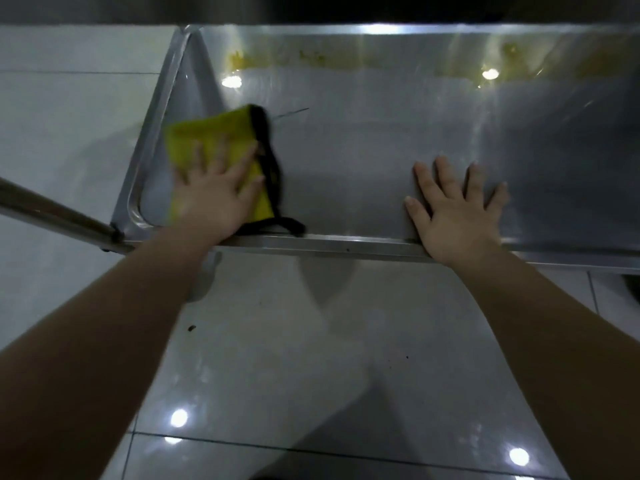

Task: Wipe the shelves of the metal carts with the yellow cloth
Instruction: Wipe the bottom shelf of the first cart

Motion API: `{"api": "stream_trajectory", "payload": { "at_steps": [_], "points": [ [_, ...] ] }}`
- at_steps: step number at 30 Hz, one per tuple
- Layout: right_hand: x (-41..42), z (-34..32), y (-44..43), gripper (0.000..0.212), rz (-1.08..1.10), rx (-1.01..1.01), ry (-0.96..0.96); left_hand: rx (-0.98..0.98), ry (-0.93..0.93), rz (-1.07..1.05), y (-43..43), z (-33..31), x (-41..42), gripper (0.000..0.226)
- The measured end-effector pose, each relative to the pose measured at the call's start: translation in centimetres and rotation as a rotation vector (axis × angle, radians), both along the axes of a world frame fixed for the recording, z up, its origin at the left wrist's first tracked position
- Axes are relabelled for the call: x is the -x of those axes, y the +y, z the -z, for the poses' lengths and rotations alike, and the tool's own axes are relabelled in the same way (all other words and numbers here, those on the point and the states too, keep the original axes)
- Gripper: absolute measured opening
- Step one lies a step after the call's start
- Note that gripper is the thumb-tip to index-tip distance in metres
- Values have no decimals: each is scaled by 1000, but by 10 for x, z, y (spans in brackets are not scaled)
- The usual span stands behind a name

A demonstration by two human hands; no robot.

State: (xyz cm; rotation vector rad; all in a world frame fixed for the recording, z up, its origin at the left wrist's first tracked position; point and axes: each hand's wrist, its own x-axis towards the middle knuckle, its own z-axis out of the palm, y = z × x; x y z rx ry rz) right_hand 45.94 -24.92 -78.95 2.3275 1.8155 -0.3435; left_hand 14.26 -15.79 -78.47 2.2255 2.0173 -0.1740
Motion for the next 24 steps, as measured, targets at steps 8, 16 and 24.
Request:
{"api": "stream_trajectory", "payload": {
  "at_steps": [8, 16, 24],
  "points": [
    [-12, 0, -6, 56, 18, -43, 62, 64, -94, 377, -56, 3, -184, 58],
    [-10, -1, -2, 54, 14, -78, 99, 29, -67, -33, -10, -2, 40, 59],
    [-9, -2, -4, 53, 40, -71, 170, 77, 18, -103, -26, -5, -3, 59]
  ]
}}
